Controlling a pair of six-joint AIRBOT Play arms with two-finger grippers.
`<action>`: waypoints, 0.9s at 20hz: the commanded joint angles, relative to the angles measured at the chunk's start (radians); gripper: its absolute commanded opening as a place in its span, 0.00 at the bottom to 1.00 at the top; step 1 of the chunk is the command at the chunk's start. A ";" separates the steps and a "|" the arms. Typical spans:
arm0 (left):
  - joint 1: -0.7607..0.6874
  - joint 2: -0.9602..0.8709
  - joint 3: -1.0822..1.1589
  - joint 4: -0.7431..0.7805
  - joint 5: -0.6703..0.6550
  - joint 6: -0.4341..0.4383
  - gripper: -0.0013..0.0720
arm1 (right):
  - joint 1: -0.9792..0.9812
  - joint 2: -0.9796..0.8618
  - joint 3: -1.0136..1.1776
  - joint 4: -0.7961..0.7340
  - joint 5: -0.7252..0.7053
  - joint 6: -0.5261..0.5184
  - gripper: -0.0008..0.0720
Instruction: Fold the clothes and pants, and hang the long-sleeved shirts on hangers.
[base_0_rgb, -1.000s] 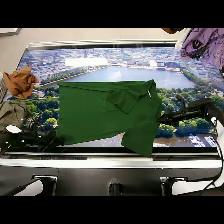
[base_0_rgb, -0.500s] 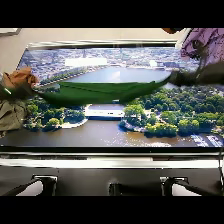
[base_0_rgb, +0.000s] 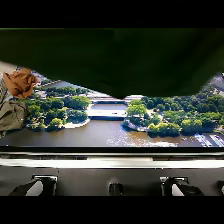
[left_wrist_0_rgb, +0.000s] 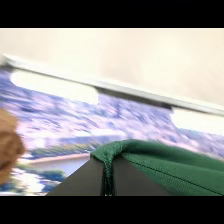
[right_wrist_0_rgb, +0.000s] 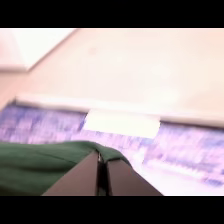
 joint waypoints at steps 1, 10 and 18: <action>0.000 0.160 -0.046 0.212 -0.033 -0.073 0.04 | 0.001 0.157 0.024 -0.175 -0.002 0.136 0.05; -0.011 -0.100 -0.065 0.097 -0.163 0.022 0.04 | 0.002 -0.117 -0.001 -0.156 -0.140 0.315 0.05; -0.192 -0.790 -0.064 0.103 0.024 0.045 0.04 | 0.070 -0.714 -0.035 -0.110 -0.085 0.275 0.05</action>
